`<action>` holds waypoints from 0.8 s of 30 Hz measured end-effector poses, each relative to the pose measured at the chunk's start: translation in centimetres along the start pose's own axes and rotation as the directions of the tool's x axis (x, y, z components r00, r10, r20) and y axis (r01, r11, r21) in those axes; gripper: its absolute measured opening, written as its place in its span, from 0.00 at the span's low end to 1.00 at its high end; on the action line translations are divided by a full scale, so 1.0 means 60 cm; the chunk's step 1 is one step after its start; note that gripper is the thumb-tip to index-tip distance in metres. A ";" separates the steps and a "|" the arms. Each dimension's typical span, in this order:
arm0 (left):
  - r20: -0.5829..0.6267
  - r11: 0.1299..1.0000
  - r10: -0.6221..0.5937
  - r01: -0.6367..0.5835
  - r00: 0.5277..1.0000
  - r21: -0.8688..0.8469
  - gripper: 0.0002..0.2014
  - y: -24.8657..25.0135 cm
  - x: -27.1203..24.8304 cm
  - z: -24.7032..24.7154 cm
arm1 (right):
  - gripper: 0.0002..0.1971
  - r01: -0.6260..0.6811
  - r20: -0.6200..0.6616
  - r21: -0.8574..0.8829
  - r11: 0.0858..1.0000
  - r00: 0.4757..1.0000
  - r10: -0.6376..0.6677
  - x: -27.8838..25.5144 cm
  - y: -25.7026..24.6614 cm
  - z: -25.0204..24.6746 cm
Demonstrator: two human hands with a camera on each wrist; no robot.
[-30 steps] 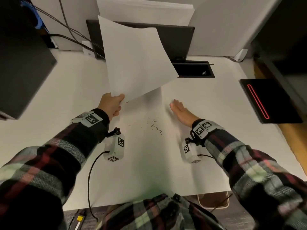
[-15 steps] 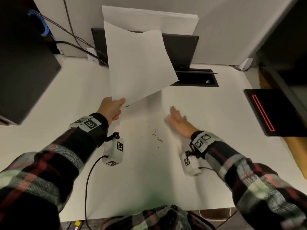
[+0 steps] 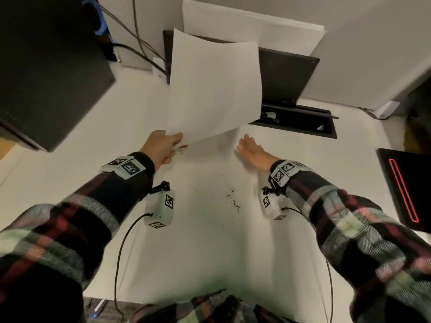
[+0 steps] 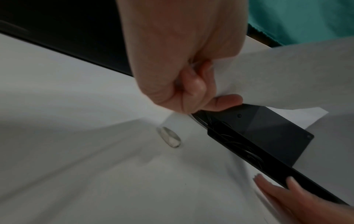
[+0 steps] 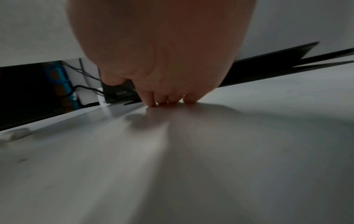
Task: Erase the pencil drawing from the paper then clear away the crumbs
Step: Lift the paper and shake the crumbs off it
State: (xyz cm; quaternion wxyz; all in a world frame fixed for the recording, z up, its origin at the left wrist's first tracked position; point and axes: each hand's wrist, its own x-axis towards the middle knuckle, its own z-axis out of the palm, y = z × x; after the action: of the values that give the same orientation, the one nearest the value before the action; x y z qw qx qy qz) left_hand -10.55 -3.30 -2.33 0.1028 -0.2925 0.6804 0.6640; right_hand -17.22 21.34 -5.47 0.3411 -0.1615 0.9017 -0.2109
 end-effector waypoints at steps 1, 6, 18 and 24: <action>-0.002 1.000 0.002 -0.002 1.000 0.000 0.07 -0.002 0.002 -0.001 | 0.30 0.043 0.039 -0.059 0.997 0.998 -0.040 0.003 -0.014 0.005; -0.013 1.000 0.017 -0.017 1.000 -0.013 0.13 -0.006 0.010 0.002 | 0.28 0.241 0.215 -0.239 0.940 0.958 -0.191 -0.021 -0.036 0.071; 0.014 1.000 0.012 -0.012 1.000 -0.011 0.06 -0.016 0.001 0.006 | 0.31 -0.013 -0.018 0.087 0.996 1.000 0.015 -0.064 0.011 0.023; 0.019 1.000 0.008 -0.008 1.000 -0.013 0.06 -0.019 0.001 0.010 | 0.28 0.133 0.135 -0.017 0.991 0.982 -0.130 -0.090 -0.007 0.097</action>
State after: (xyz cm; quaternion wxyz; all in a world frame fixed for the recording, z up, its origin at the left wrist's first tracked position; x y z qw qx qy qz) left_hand -10.17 -2.68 -3.37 0.1047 -0.2843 0.6761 0.6716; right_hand -9.32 21.75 -6.28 0.3837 -0.2388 0.8670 -0.2100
